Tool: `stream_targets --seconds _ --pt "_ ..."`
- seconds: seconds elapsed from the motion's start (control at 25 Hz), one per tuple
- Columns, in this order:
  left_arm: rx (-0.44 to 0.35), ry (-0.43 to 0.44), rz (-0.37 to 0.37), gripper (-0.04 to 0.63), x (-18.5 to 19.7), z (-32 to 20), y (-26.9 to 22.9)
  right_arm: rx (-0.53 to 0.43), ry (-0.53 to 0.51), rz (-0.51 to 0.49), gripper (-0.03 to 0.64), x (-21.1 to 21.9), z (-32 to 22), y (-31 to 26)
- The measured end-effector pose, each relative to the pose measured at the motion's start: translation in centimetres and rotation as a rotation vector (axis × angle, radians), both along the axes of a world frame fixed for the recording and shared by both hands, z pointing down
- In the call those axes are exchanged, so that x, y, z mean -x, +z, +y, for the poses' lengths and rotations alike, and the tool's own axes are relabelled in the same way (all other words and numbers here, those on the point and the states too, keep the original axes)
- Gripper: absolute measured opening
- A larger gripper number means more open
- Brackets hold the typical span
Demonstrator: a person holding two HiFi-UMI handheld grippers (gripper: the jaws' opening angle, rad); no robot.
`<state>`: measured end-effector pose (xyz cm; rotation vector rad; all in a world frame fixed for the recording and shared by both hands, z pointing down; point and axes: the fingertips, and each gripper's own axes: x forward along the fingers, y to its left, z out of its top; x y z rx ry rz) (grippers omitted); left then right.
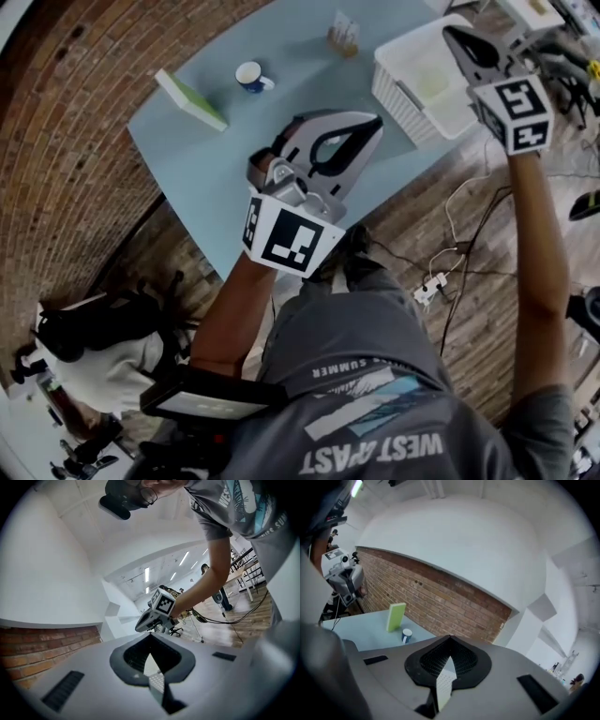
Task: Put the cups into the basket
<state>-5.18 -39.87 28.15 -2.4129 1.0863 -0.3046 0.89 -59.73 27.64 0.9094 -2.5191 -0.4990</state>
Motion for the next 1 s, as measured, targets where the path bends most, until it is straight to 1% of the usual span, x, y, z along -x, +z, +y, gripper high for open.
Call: stream_targets --seconds 0.12,0.2,0.24,0.36,0.52,0.68,0.88,1.0 --pt "-0.016 -0.007 -0.001 0.0 0.9 1.2 -0.9 -0.085 -0.035 -0.085 0.012 1.7 5.3 -4.1" --pt "-0.026 -0.016 -0.009 0.0 1.8 2.2 -1.7 -0.133 -0.079 -0.142 0.012 3.0 9.4 -5.9" --pt "-0.031 -0.016 0.0 0.0 2.2 2.7 -2.0 -0.155 -0.092 -0.165 0.012 3.6 11.4 -6.6" --pt "-0.047 -0.023 0.021 0.0 3.4 4.1 -2.7 -0.203 -0.098 -0.195 0.011 4.7 16.5 -7.4" --pt "-0.059 -0.041 0.015 0.0 5.2 5.7 -3.4 -0.185 -0.099 -0.204 0.011 6.1 21.6 -6.8" --pt "-0.072 -0.042 0.047 0.0 6.3 7.4 -3.7 -0.153 -0.113 -0.204 0.011 7.5 25.9 -6.1" --pt "-0.082 -0.052 0.045 0.0 7.3 9.1 -4.1 -0.105 -0.123 -0.2 0.011 8.5 29.7 -5.1" --pt "-0.091 -0.048 0.068 0.0 7.6 10.2 -4.2 -0.076 -0.123 -0.204 0.011 8.8 31.6 -4.5"
